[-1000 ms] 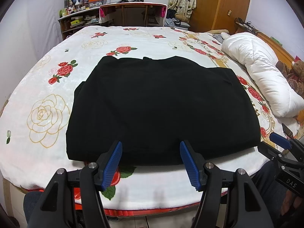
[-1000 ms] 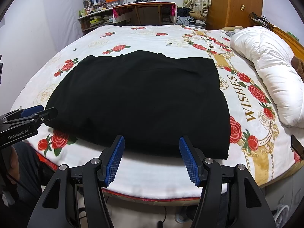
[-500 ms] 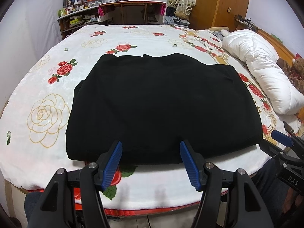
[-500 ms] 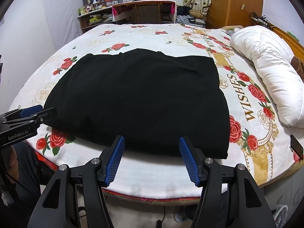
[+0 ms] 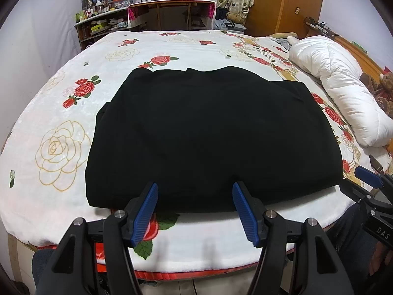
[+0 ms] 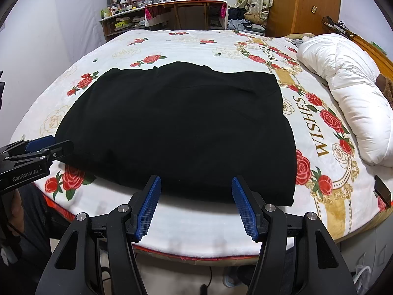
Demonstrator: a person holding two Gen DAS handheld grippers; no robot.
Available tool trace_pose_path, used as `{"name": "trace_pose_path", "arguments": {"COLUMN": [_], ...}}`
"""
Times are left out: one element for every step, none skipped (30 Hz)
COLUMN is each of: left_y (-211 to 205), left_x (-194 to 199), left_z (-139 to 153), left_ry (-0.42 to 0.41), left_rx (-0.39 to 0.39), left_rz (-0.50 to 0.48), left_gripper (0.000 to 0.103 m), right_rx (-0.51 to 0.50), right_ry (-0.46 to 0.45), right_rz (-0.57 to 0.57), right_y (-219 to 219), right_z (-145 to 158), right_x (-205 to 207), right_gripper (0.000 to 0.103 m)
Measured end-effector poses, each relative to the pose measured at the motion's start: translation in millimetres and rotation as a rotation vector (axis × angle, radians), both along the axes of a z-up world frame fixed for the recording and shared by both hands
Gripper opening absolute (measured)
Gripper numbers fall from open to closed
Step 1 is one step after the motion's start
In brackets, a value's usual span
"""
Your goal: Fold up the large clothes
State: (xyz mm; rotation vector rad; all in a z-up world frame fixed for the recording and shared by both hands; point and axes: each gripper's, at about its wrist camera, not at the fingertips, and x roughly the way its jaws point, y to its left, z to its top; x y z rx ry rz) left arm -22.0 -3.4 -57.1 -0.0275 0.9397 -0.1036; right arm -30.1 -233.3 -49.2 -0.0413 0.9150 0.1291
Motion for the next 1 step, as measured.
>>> {"name": "trace_pose_path", "arguments": {"left_y": [0.4], "left_x": [0.0], "left_z": [-0.2], "left_ry": [0.002], "left_rx": [-0.003], "left_rz": [0.000], "left_gripper": [0.065], "right_rx": [0.000], "right_ry": [0.000], "right_rz": [0.000], "right_y": [1.0], "right_z": [0.2], "right_x": [0.2], "right_gripper": [0.060]}}
